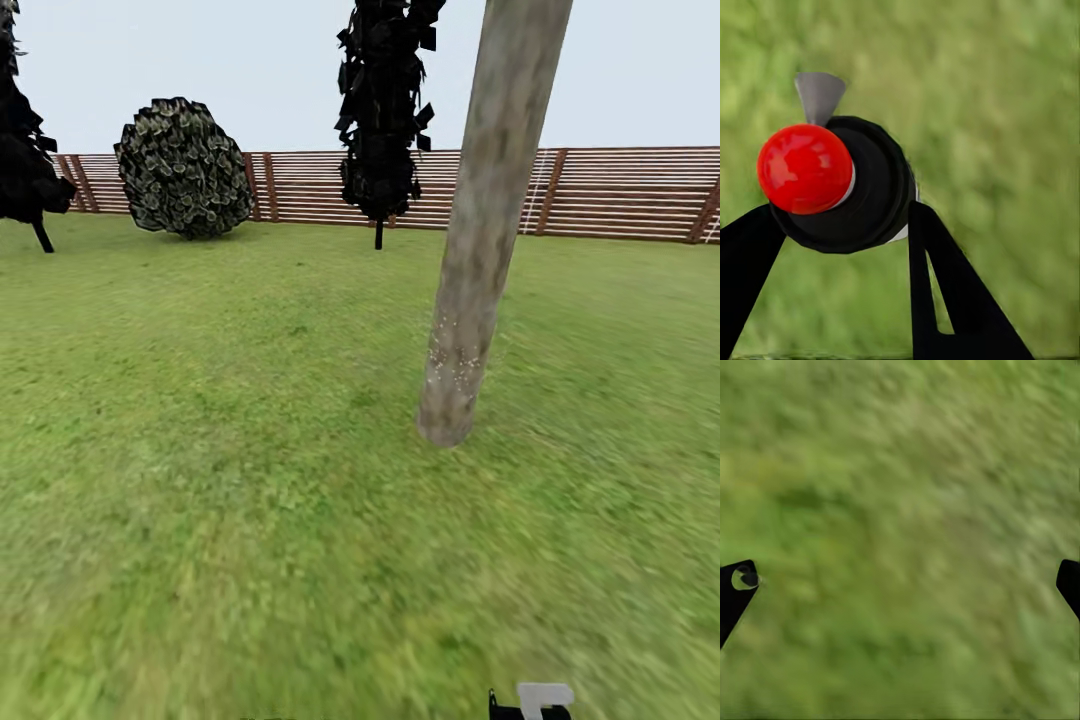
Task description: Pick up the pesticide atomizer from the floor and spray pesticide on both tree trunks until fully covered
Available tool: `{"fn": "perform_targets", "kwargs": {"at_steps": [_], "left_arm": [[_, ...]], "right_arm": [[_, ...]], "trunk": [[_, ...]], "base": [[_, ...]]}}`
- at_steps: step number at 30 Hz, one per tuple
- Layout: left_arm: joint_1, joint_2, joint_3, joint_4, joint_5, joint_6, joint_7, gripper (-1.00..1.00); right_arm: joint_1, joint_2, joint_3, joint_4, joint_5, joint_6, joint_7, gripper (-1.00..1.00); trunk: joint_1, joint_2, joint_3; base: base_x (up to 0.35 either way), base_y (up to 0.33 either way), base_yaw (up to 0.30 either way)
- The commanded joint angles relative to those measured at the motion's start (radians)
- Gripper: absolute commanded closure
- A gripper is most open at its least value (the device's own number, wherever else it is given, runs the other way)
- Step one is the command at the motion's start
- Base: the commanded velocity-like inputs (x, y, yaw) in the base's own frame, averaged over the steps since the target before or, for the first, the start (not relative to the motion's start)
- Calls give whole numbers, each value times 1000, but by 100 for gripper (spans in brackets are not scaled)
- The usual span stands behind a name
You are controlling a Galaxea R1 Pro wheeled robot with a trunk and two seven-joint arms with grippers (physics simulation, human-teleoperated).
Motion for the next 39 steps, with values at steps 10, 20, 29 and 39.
{"fn": "perform_targets", "kwargs": {"at_steps": [10, 20, 29, 39], "left_arm": [[-2, 0, 7, 3, 6, -4, -6, 100], [-1, 0, 6, 5, 6, -4, -6, 100], [-1, 0, 6, 5, 6, -4, -6, 100], [-2, 0, 6, 5, 6, -4, -6, 100]], "right_arm": [[0, 0, 9, 0, -10, -3, -1, -100], [0, 0, 9, 1, -10, -3, -1, -100], [0, 0, 9, 1, -9, -3, -1, -100], [0, 0, 9, 1, -9, -3, -1, -100]], "trunk": [[0, 0, -1], [0, 0, -1], [0, 0, -1], [0, 0, -1]], "base": [[0, 0, 281], [0, 0, 282], [0, 0, 282], [0, 0, 283]]}}
